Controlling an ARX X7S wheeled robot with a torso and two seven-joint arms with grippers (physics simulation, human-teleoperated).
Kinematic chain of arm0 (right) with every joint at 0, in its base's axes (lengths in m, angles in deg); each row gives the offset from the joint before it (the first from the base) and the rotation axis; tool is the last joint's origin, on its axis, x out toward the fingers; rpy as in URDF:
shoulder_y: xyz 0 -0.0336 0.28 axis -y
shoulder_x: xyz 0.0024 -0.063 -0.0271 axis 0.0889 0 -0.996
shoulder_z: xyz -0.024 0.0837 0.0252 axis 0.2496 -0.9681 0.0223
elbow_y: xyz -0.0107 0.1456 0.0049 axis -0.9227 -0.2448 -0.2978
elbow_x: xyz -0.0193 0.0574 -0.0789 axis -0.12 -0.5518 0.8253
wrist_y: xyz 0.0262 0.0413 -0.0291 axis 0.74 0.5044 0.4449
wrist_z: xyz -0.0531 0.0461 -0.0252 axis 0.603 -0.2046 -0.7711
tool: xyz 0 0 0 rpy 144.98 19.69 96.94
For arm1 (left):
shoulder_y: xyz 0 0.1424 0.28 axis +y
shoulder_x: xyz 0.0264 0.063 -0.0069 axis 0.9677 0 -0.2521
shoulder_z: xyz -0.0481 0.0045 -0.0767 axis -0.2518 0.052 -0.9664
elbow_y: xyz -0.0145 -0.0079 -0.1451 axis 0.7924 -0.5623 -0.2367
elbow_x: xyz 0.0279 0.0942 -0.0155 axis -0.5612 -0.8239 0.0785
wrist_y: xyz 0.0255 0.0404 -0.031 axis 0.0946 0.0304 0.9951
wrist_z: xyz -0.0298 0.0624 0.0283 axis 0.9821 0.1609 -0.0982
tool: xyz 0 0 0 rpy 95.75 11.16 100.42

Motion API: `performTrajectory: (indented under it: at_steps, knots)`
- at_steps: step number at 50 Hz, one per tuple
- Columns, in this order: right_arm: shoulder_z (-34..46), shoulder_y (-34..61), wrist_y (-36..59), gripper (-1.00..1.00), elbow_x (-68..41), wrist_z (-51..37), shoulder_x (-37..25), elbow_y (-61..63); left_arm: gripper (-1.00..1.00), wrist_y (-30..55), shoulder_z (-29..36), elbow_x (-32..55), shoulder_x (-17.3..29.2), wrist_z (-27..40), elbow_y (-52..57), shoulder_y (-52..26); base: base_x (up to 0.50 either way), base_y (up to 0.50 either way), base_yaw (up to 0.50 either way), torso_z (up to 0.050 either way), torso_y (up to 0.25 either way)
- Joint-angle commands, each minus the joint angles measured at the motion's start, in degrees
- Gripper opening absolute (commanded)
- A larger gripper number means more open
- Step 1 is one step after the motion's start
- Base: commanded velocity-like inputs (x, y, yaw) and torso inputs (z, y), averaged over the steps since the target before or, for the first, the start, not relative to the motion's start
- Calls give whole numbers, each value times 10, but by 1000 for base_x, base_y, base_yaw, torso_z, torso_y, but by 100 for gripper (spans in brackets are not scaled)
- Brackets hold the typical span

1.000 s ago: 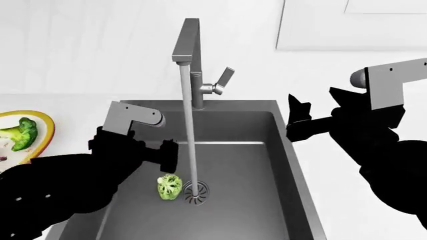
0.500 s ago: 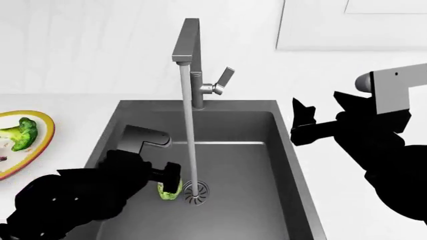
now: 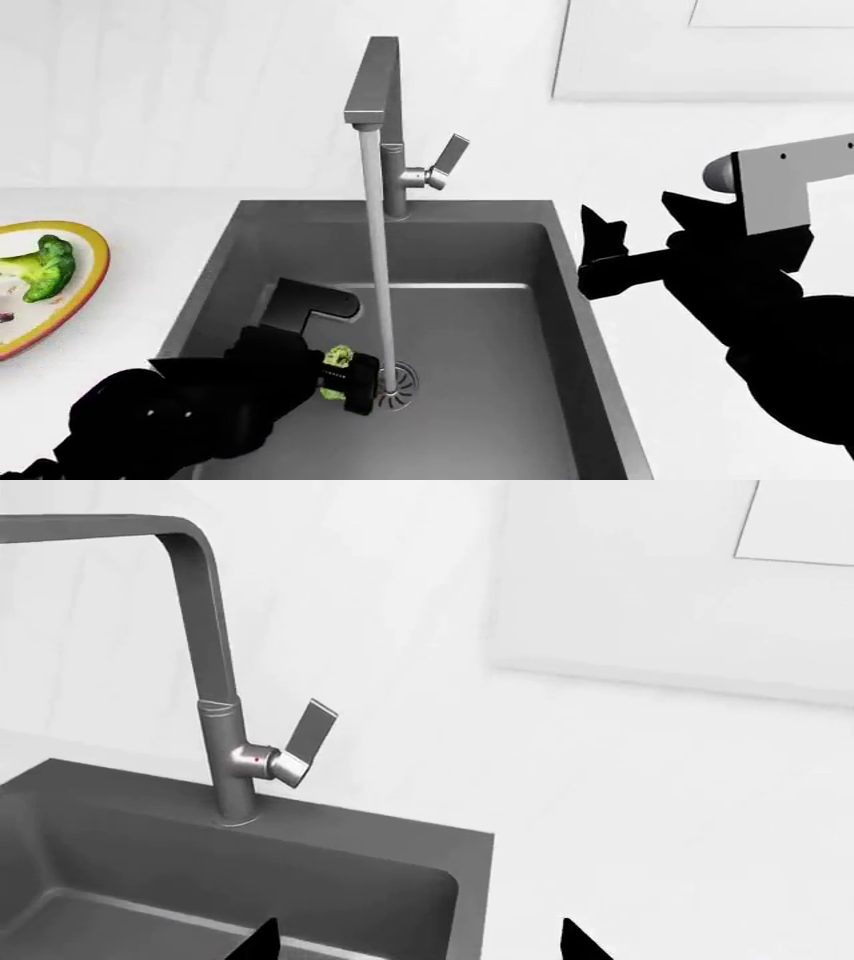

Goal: Pick the sweet potatos and broccolis from the sink and place them in one bowl. Place the broccoli in the other bowl. Then turn off the sink faucet.

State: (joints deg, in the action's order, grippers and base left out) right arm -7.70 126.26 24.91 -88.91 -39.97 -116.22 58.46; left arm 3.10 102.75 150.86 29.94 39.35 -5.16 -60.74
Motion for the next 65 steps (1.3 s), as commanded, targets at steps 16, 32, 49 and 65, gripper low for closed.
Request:
performTrajectory:
  at_steps: [16,32,49,65]
  knots:
    - [-2,-24,-18,100,12,20,-1,-5,100,-44,56,-80,-73,-91,-145,-17,0,0,0,0,0]
    - [-2,-36,-27,100,11,28,-2,-5,100,-57,72,-101,-97,-114,-205,-13,0,0,0,0,0]
    - [-4,-47,-36,100,11,33,-6,-4,-100,-60,71,-103,-95,-100,-197,-9,0,0,0,0,0]
    - [-1,-42,-37,100,8,31,-5,-2,-100,-64,34,-72,-43,-46,-92,5,0,0,0,0,0]
